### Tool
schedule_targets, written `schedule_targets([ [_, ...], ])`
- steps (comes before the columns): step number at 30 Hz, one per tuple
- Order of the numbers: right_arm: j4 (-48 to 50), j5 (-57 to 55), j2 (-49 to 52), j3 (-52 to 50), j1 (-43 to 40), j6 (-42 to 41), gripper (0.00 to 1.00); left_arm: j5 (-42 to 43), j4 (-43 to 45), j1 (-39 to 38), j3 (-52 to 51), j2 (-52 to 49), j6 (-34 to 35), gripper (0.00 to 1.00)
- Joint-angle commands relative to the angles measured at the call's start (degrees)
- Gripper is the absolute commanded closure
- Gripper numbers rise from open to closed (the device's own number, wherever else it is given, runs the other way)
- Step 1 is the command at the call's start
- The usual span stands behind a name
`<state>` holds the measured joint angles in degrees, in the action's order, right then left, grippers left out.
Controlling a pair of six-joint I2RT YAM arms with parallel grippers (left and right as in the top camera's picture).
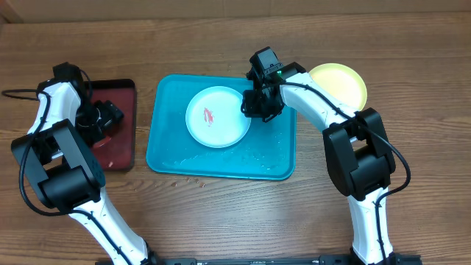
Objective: Clean dirty plates on tray and stack at the side
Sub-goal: 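Dip the sponge in the water tray with the left gripper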
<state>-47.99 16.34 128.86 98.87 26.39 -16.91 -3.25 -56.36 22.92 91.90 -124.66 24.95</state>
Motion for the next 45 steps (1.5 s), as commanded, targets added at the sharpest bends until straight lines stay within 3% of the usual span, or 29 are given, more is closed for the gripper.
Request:
schedule_targets([
  [1,0.4,0.9,-0.8,-0.3,0.2,-0.3,0.96,-2.7,-0.5,0.3,-2.4,-1.3,-0.1,0.5],
  [3,0.4,0.9,-0.8,-0.3,0.2,-0.3,0.96,-2.7,-0.3,0.3,-2.4,-1.3,-0.1,0.76],
  [5,0.4,0.9,-0.8,-0.3,0.2,-0.3,0.96,-2.7,-0.1,0.3,-2.4,-1.3,-0.1,0.92],
  [9,0.4,0.9,-0.8,-0.3,0.2,-0.3,0.96,-2.8,1.1,0.3,-2.4,-1.3,-0.1,0.96],
  [10,0.4,0.9,-0.8,-0.3,0.2,-0.3,0.96,-2.9,1.6,0.3,-2.4,-1.3,-0.1,0.93],
  [11,0.3,0.9,-0.8,-0.3,0.2,-0.3,0.96,-3.0,2.5,0.3,-2.4,-1.3,-0.1,0.75],
  [12,0.3,0.9,-0.8,-0.3,0.2,-0.3,0.96,-3.1,3.4,0.3,-2.4,-1.3,-0.1,0.41],
  [13,0.3,0.9,-0.8,-0.3,0.2,-0.3,0.96,-3.4,4.9,0.3,-2.4,-1.3,-0.1,0.0],
  [24,0.3,0.9,-0.8,-0.3,0.2,-0.3,0.96,-3.4,11.5,0.3,-2.4,-1.3,-0.1,0.0],
  [25,0.3,0.9,-0.8,-0.3,0.2,-0.3,0.96,-3.4,11.8,0.3,-2.4,-1.3,-0.1,0.03],
  [26,0.3,0.9,-0.8,-0.3,0.2,-0.3,0.96,-3.4,12.1,0.3,-2.5,-1.3,-0.1,0.12],
  [27,0.3,0.9,-0.8,-0.3,0.2,-0.3,0.96,-3.4,12.3,0.3,-2.5,-1.3,-0.1,0.27],
  [29,0.3,0.9,-0.8,-0.3,0.2,-0.3,0.96,-3.4,12.9,0.3,-2.5,-1.3,-0.1,0.69],
  [31,0.3,0.9,-0.8,-0.3,0.2,-0.3,0.96,-3.3,13.2,0.3,-2.5,-1.3,-0.1,0.91],
  [32,0.3,0.9,-0.8,-0.3,0.2,-0.3,0.96,-3.3,13.2,0.3,-2.5,-1.3,-0.1,0.96],
  [35,0.3,0.9,-0.8,-0.3,0.2,-0.3,0.96,-3.3,13.6,0.3,-2.5,-1.3,-0.9,0.96],
  [39,0.3,0.9,-0.8,-0.3,0.2,-0.3,0.96,-1.8,13.8,0.3,-2.5,-1.3,-8.0,0.96],
  [40,0.4,0.9,-0.8,-0.3,0.2,-0.3,0.96,-1.3,13.7,0.3,-2.5,-1.3,-10.7,0.85],
  [41,0.4,0.9,-0.8,-0.3,0.2,-0.3,0.96,-1.3,13.8,0.3,-2.5,-1.3,-11.4,0.64],
  [42,0.4,0.9,-0.8,-0.3,0.2,-0.3,0.96,-1.3,13.8,0.3,-2.5,-1.3,-11.6,0.26],
  [43,0.4,0.9,-0.8,-0.3,0.2,-0.3,0.96,-1.4,14.3,0.3,-2.5,-1.3,-11.7,0.04],
  [45,0.3,0.9,-0.8,-0.3,0.2,-0.3,0.96,-1.4,15.4,0.3,-2.5,-1.3,-11.7,0.0],
])
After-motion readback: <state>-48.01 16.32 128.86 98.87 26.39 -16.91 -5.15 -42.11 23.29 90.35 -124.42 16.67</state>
